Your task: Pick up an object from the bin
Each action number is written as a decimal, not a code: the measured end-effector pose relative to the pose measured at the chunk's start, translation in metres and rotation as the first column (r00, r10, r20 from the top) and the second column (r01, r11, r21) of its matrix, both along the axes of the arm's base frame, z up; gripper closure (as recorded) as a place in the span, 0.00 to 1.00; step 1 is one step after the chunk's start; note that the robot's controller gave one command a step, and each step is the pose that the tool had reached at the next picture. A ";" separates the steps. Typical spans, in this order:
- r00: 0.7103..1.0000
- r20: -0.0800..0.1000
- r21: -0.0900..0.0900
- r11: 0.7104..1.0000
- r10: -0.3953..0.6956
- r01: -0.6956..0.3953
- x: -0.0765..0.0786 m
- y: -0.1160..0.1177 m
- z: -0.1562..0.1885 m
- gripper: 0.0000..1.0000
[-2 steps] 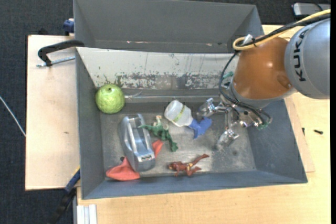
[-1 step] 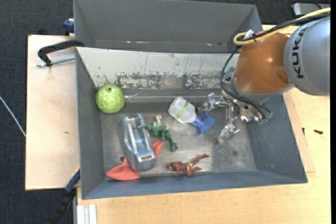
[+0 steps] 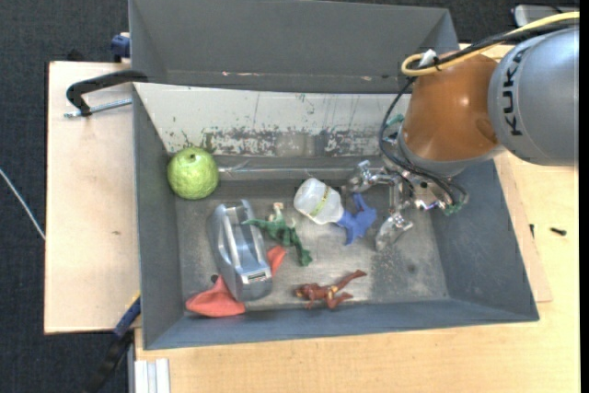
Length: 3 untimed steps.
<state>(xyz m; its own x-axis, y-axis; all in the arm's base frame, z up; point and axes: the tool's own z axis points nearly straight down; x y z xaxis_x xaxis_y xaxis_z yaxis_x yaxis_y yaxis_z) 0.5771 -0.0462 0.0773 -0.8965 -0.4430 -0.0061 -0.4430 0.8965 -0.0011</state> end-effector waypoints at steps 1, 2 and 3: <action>0.994 -0.001 -0.001 0.994 0.112 -0.112 0.010 0.003 -0.004 0.00; 0.897 0.005 -0.008 0.897 0.442 -0.442 0.015 0.032 -0.001 1.00; 0.897 0.005 -0.007 0.897 0.442 -0.442 0.015 0.032 -0.001 1.00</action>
Offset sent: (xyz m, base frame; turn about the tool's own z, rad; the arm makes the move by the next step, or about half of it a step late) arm 0.0101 0.0321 -0.0073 -0.4620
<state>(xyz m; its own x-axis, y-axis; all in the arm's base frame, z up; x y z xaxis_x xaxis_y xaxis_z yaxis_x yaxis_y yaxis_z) 0.5919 -0.0145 0.0761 -0.6085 -0.7935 -0.0077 -0.7935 0.6085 -0.0100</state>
